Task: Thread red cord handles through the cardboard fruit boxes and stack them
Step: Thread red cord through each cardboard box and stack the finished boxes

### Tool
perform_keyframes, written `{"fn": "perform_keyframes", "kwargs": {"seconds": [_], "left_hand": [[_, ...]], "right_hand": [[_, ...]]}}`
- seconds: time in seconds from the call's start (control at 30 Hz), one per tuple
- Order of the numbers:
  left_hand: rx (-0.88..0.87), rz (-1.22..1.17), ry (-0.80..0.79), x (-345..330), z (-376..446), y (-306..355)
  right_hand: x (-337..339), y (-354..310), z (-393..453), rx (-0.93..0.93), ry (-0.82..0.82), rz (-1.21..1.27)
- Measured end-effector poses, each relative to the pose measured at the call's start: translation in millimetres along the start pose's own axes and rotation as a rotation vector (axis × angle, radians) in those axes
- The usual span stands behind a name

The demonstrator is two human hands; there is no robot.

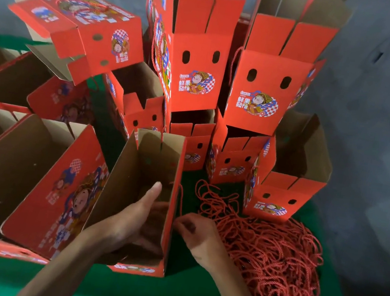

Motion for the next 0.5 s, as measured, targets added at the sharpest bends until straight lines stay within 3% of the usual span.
{"fn": "perform_keyframes", "kwargs": {"seconds": [0.07, 0.23, 0.33, 0.43, 0.5], "left_hand": [[-0.012, 0.121, 0.054, 5.3, 0.7, 3.9], [-0.114, 0.746, 0.131, 2.9, 13.0, 17.8], [-0.147, 0.912, 0.219, -0.1, 12.3, 25.5], [-0.077, 0.935, 0.218, 0.2, 15.3, 19.9], [0.010, 0.859, 0.157, -0.8, 16.5, 10.8]], "right_hand": [[-3.5, 5.9, -1.0, -0.067, 0.012, 0.157], [-12.8, 12.3, -4.6, -0.252, 0.008, 0.482], [-10.2, 14.2, -5.8, -0.225, -0.026, 0.469], [5.2, 42.6, -5.0, -0.309, 0.145, 0.452], [12.9, 65.2, -6.3, -0.313, 0.219, 0.203]]}}
Point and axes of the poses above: each hand's wrist, its own z-axis towards the middle knuckle, its own x-axis out of the back of the hand, y = z × x, the point moved 7 cm from there along z, towards the middle knuckle, and after that the axes turned 2 degrees about y, right-handed, at the moved point
